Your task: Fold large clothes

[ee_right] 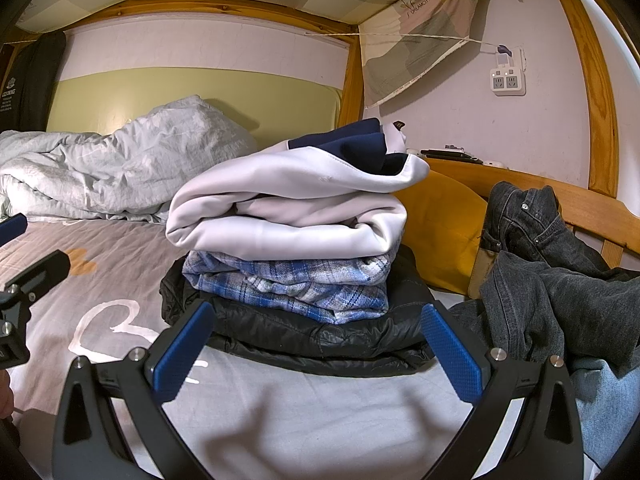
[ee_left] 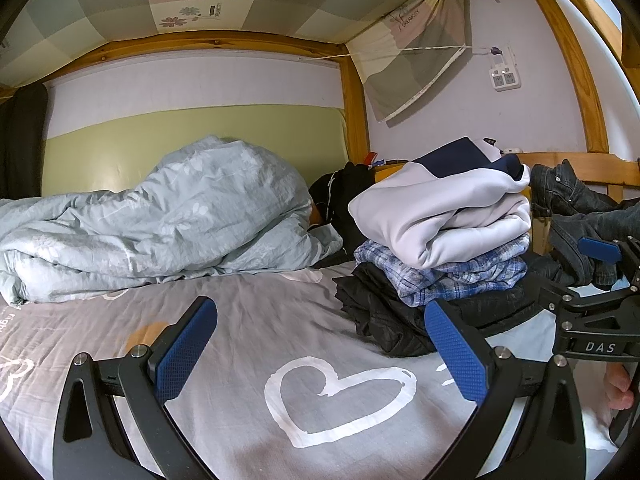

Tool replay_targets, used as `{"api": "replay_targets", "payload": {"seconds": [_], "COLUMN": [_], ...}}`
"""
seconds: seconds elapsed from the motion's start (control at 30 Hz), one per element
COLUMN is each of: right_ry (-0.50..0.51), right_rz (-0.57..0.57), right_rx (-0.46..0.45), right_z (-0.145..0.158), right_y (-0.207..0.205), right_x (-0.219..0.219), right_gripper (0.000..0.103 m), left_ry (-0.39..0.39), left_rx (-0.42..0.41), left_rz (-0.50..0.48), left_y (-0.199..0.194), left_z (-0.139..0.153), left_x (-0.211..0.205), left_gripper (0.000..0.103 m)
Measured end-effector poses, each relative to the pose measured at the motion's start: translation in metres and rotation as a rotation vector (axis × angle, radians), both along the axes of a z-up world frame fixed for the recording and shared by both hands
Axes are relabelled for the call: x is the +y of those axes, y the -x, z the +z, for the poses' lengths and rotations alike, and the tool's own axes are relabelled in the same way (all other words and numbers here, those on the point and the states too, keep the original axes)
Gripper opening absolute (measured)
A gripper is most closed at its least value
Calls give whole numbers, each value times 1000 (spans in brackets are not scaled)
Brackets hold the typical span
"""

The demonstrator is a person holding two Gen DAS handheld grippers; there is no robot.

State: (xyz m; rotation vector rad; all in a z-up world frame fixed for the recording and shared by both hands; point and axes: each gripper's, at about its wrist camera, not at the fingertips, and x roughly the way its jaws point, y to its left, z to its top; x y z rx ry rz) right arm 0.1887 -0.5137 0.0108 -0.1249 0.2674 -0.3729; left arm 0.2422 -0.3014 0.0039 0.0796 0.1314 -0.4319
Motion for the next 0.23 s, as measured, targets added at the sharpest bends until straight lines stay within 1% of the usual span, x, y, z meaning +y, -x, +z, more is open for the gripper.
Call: {"api": "replay_targets", "payload": {"seconds": [0.23], "right_ry": [0], "right_rz": [0], "right_rx": [-1], "right_z": [0], "right_y": [0], "right_x": [0], "right_gripper": [103], "left_ry": [-1], "left_rx": [0], "left_rz": [0], "left_y": [0], "left_z": [0], "left_x": [0], "left_gripper": [103]}}
